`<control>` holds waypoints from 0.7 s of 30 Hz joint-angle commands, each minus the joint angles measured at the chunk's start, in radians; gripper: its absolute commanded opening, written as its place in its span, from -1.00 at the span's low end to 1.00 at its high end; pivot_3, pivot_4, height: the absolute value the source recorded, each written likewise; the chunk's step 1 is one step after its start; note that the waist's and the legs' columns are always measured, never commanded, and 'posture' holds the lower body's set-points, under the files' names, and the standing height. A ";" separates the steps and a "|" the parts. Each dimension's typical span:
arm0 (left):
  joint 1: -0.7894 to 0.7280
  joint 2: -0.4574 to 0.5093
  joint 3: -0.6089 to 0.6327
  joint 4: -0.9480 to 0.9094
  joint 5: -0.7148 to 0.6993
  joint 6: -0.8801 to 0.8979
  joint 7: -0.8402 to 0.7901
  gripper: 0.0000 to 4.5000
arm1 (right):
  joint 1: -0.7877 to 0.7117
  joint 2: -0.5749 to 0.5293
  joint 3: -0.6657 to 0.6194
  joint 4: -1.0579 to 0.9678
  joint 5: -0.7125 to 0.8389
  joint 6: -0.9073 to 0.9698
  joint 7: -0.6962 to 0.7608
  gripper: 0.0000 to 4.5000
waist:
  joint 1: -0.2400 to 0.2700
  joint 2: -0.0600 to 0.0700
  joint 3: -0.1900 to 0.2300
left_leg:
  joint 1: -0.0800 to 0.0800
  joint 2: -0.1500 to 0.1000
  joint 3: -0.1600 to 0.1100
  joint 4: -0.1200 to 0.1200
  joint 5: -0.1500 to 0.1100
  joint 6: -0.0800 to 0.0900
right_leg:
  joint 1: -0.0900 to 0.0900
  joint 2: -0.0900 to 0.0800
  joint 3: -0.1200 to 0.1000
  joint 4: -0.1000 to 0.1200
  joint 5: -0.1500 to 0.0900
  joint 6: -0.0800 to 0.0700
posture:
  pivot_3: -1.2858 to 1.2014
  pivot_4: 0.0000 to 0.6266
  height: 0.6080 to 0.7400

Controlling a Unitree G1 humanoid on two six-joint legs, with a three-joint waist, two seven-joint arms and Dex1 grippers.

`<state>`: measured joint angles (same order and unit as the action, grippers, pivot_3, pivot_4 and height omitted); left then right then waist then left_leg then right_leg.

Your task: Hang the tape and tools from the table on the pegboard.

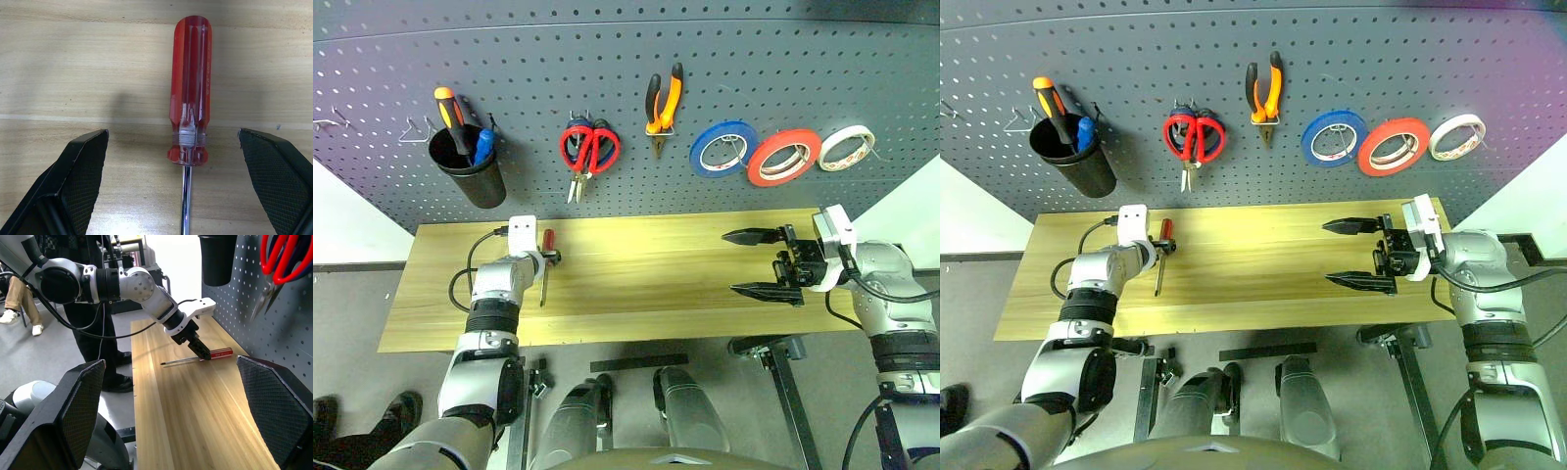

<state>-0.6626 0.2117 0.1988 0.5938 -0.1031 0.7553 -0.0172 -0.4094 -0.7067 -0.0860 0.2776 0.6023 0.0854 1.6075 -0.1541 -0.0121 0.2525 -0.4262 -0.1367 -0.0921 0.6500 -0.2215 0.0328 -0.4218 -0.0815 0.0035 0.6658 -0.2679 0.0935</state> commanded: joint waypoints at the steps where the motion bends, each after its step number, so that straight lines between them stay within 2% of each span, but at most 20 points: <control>1: -0.020 0.007 0.002 0.031 0.000 -0.023 0.001 0.97 | -0.010 -0.015 -0.030 -0.025 0.003 0.005 0.000 1.00 | 0.000 0.000 0.000 | 0.000 0.000 0.000 0.000 0.000 0.000 | 0.000 0.000 0.000 0.000 0.000 0.000 | -0.24 -0.06 1.00; 2: -0.024 0.007 0.002 0.041 0.002 -0.014 0.004 0.97 | -0.011 -0.015 -0.030 -0.025 0.003 0.007 -0.001 1.00 | 0.000 0.000 0.000 | 0.000 0.000 0.000 0.000 0.000 0.000 | 0.000 0.000 0.000 0.000 0.000 0.000 | -0.24 -0.06 1.00; 5: -0.029 0.004 -0.010 0.070 0.018 0.006 0.024 0.72 | -0.010 -0.015 -0.033 -0.028 0.005 0.011 0.000 1.00 | 0.000 -0.001 0.001 | 0.000 0.000 0.001 0.000 0.000 0.000 | 0.000 0.000 0.001 0.000 0.000 0.000 | -0.24 -0.05 1.00; 7: -0.030 0.005 -0.023 0.078 0.027 0.004 0.022 0.47 | -0.008 -0.014 -0.034 -0.027 0.004 0.010 0.000 1.00 | 0.000 -0.001 0.001 | 0.000 0.000 0.001 -0.001 0.000 0.000 | -0.001 0.000 0.001 0.000 0.000 0.000 | -0.24 -0.05 1.00; 8: -0.032 0.005 -0.024 0.079 0.028 0.005 0.025 0.27 | -0.008 -0.013 -0.033 -0.026 0.002 0.009 -0.001 1.00 | 0.000 -0.001 0.001 | 0.000 0.000 0.001 -0.001 0.000 0.000 | -0.001 0.000 0.001 0.000 0.000 0.000 | -0.24 -0.05 1.00; 14: -0.035 0.005 -0.034 0.075 0.026 0.019 0.029 -0.59 | -0.009 -0.010 -0.034 -0.026 0.000 0.012 -0.004 1.00 | -0.001 -0.001 0.002 | 0.000 0.001 0.002 -0.001 0.000 0.000 | -0.001 0.000 0.002 0.000 0.000 0.000 | -0.23 -0.04 1.00; 21: -0.016 -0.002 -0.037 0.047 0.017 0.038 0.016 -0.63 | -0.015 -0.007 -0.032 -0.011 -0.008 0.005 -0.002 1.00 | 0.000 -0.001 0.002 | 0.000 0.001 0.003 -0.001 -0.001 0.000 | -0.001 0.000 0.002 0.000 0.000 0.000 | -0.23 -0.06 1.00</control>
<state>-0.6843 0.2112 0.1710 0.6608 -0.0872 0.7764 0.0012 -0.4100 -0.7066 -0.0878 0.2785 0.5905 0.1000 1.6045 -0.1543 -0.0135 0.2542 -0.4262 -0.1356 -0.0891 0.6488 -0.2220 0.0332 -0.4230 -0.0813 0.0058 0.6654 -0.2679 0.0936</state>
